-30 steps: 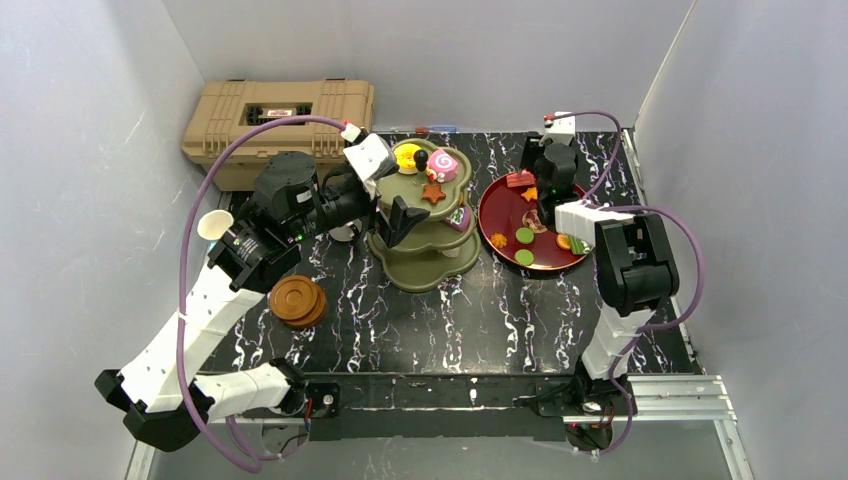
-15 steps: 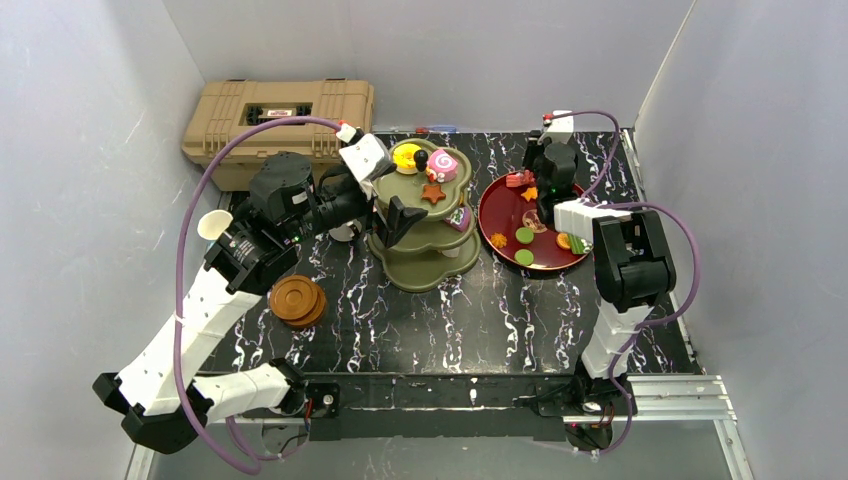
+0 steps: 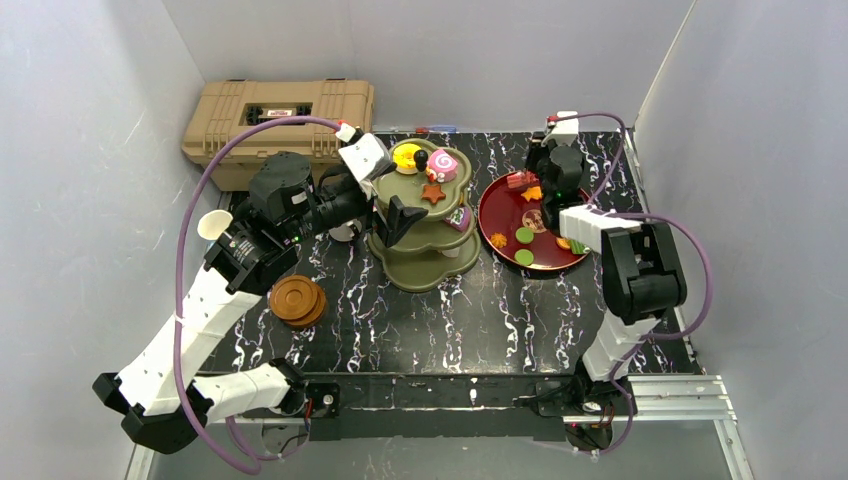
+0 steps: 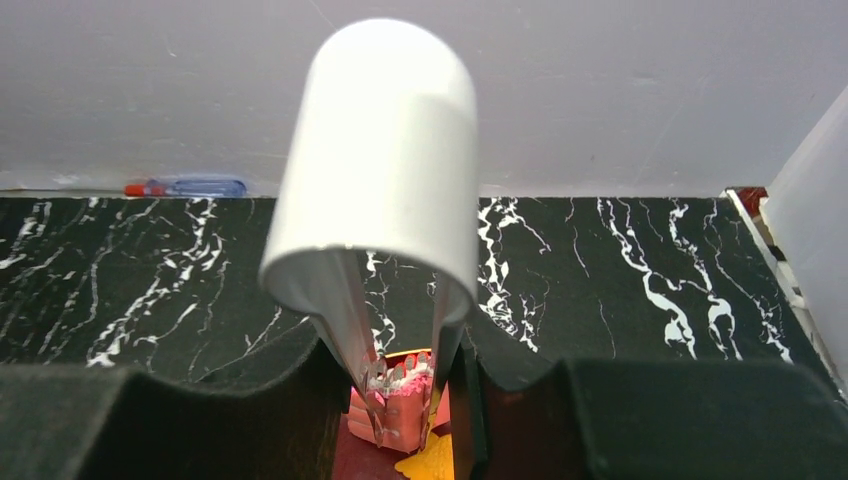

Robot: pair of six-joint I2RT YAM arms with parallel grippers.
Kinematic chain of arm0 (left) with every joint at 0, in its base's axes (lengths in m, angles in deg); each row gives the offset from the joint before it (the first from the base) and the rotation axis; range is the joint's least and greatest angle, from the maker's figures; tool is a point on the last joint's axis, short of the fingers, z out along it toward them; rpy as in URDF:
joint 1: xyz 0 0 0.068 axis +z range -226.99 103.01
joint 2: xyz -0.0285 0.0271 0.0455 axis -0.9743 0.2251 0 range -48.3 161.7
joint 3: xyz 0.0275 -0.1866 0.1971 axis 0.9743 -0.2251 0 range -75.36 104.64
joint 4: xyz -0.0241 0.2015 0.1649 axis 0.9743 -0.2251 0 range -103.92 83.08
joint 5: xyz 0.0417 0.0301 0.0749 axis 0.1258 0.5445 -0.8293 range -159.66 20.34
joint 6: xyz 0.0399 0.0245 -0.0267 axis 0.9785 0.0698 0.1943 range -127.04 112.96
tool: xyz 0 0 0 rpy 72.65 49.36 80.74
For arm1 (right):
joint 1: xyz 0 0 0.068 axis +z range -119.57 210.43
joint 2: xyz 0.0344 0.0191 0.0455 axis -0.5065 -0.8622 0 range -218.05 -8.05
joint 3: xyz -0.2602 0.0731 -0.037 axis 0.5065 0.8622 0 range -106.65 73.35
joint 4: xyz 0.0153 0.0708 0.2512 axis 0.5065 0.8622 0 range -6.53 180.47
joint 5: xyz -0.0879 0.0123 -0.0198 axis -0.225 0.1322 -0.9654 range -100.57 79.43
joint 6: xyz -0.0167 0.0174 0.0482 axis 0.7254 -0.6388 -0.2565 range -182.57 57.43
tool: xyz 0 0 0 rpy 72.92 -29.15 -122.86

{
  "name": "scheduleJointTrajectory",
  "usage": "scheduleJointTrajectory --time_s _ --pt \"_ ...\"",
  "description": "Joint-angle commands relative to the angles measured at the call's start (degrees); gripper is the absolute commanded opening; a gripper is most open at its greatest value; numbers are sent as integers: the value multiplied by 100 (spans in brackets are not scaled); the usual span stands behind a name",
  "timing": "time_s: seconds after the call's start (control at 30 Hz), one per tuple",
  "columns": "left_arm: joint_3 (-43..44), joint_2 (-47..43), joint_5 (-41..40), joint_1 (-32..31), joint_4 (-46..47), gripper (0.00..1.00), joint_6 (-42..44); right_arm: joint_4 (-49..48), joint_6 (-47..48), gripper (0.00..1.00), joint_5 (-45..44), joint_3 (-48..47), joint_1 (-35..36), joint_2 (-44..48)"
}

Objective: Serve the afternoon tea
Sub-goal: Pick up the desert from the tray.

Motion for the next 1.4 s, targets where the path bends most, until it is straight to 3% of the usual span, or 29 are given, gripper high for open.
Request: scheduleJointTrajectory --time_s 0.0,0.23,0.43,0.6,0.97,1.37 --pt "80 -149 -29 39 59 98 31 -368 97 1 197 164 28 900" --pt "102 -171 -74 35 46 98 38 132 95 1 251 888 373 2302" --pt "95 -190 -87 36 54 98 36 1263 245 1 9 1588 912 4265" --pt "102 -175 -65 35 68 98 24 2343 -133 1 176 1497 1133 5438" --pt "19 -107 -132 35 145 98 -26 4108 -877 1 1115 595 1240 6117" --pt "134 -70 -126 35 70 98 -10 3034 -1907 1 1420 1379 1480 6181"
